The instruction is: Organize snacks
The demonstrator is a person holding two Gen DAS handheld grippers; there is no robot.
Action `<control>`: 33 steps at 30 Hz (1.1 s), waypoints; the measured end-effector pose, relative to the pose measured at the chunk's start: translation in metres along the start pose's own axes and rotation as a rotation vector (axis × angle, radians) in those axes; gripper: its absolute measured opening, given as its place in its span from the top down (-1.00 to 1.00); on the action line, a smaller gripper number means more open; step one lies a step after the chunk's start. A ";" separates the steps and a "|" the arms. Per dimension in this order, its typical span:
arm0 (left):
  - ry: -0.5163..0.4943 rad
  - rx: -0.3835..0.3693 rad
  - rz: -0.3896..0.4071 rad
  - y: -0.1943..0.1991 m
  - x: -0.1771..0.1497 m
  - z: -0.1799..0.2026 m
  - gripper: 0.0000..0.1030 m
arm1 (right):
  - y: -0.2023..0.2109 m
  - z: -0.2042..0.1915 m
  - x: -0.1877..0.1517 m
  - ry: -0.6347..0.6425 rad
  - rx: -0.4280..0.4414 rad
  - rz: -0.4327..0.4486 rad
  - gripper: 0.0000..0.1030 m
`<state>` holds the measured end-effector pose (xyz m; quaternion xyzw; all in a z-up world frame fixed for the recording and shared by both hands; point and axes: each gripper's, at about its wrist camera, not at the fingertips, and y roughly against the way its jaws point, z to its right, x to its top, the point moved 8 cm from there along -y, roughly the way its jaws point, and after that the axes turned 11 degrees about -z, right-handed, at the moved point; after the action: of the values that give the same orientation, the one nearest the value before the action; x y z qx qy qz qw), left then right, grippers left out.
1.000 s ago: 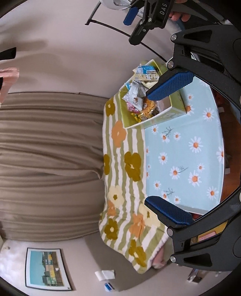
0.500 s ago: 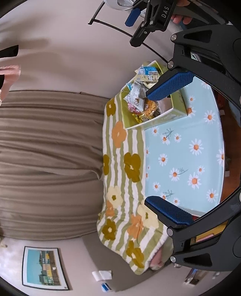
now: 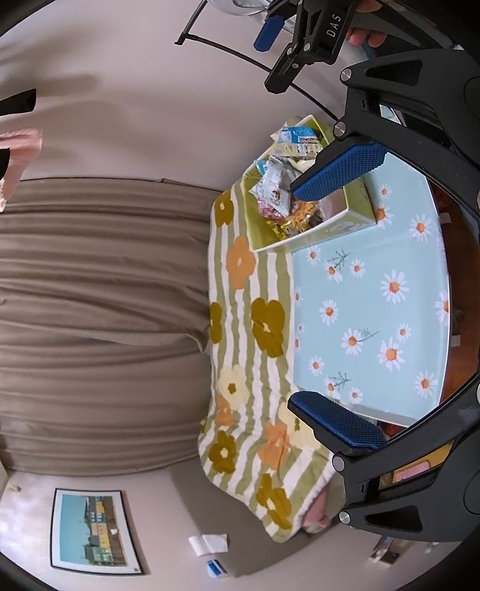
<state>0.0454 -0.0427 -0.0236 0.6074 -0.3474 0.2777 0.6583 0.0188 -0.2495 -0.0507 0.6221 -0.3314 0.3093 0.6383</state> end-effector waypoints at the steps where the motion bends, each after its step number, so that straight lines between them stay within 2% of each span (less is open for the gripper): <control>1: 0.000 0.000 0.000 0.000 0.000 0.000 -0.98 | 0.001 0.000 -0.001 0.000 -0.001 0.000 -0.99; 26: 0.003 0.006 -0.002 0.001 -0.004 0.002 -0.99 | 0.002 -0.001 -0.001 0.000 -0.009 -0.002 -0.99; 33: 0.024 -0.015 0.004 0.002 -0.004 0.000 -0.99 | 0.002 -0.002 0.000 -0.001 -0.010 -0.001 -0.99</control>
<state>0.0411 -0.0418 -0.0256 0.5983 -0.3428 0.2839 0.6662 0.0170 -0.2478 -0.0500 0.6194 -0.3329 0.3068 0.6414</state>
